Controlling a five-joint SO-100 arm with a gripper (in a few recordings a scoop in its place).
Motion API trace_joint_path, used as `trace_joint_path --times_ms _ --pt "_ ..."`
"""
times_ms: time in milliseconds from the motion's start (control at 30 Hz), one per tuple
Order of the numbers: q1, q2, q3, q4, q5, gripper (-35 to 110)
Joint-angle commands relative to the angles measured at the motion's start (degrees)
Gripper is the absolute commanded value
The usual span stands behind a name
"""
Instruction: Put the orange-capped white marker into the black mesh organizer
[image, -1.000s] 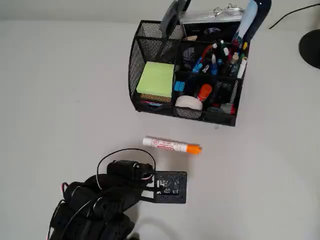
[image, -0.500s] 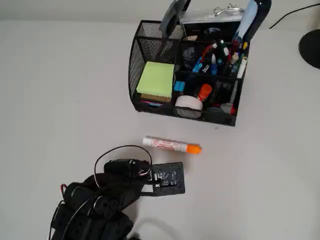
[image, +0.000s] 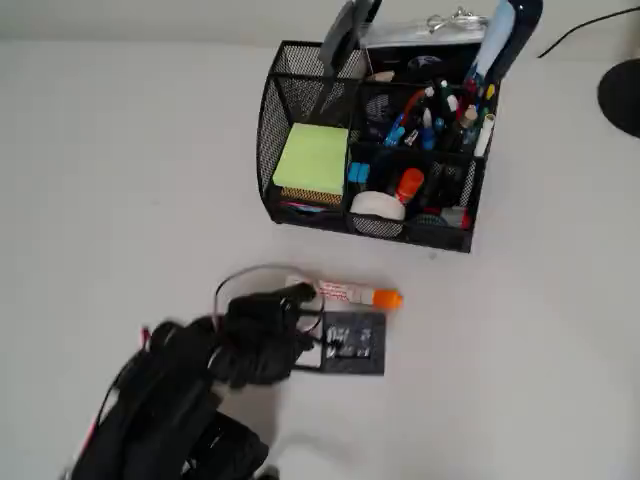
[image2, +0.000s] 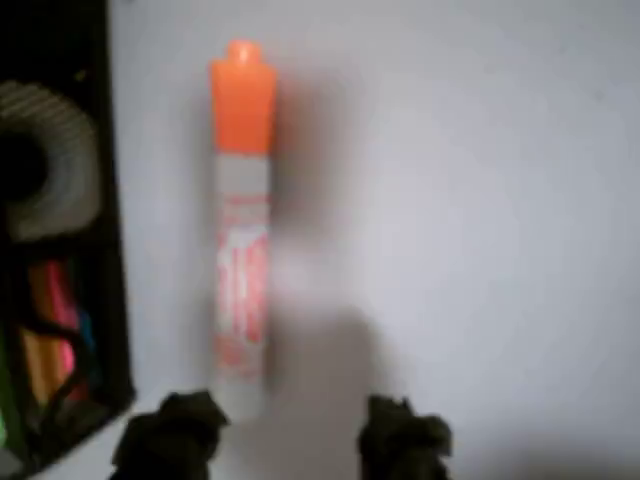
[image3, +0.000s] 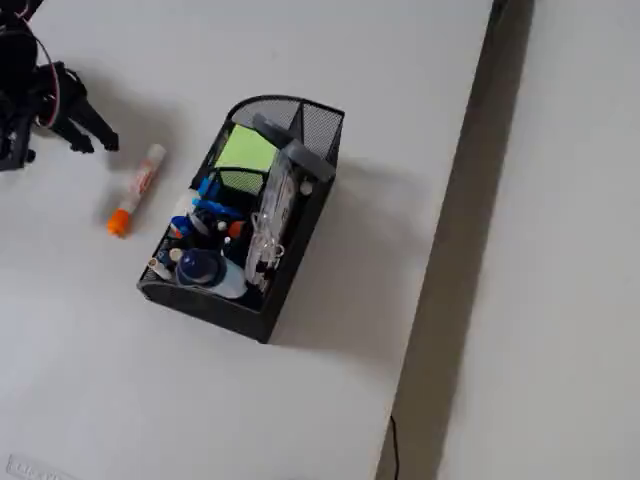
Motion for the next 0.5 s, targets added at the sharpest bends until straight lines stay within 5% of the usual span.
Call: trace_joint_path --times_ms 0,467 --pt "0.88 -18.19 -14.15 -2.29 2.37 20" --pt "3.16 -46.67 -31.2 -4.39 3.87 20"
